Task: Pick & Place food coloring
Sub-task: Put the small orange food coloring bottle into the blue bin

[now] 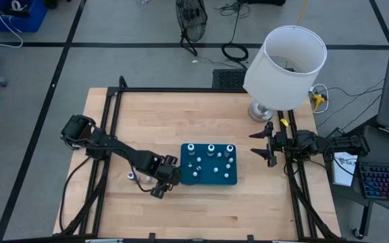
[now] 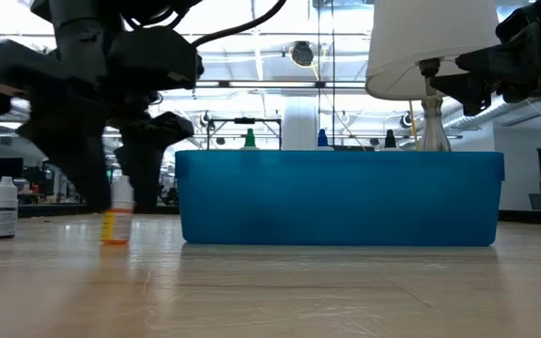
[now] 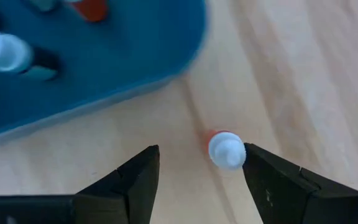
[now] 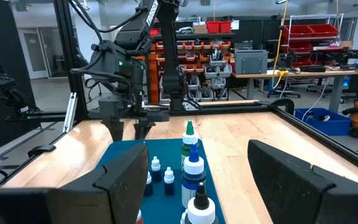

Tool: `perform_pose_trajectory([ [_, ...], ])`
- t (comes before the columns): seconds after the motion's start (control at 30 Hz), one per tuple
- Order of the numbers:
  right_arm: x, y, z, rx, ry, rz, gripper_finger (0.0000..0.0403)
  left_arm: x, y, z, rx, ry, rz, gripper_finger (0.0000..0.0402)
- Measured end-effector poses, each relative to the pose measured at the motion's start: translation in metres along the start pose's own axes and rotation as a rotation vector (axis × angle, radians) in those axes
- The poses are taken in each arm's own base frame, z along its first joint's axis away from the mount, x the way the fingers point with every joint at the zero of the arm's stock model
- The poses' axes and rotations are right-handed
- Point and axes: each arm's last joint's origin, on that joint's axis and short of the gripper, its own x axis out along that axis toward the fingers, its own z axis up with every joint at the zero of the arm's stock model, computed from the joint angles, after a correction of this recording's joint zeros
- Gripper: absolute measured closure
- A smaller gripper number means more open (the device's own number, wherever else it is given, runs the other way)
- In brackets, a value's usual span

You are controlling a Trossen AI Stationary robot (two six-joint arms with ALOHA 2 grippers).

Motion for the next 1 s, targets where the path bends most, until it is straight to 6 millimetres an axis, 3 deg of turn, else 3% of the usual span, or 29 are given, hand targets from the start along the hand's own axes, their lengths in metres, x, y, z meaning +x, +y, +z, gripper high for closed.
perform_pose_trajectory([
  [0.53, 0.0000, 0.0000, 0.0000, 0.000, 0.000, 0.000, 0.0140, 0.0000, -0.0053, 0.0005, -0.137, -0.008, 0.043, 0.0172],
  [1.0, 0.0000, 0.0000, 0.0000, 0.000, 0.000, 0.000, 0.0140, 0.0000, -0.0052, 0.0022, -0.140, -0.026, 0.045, 0.0172],
])
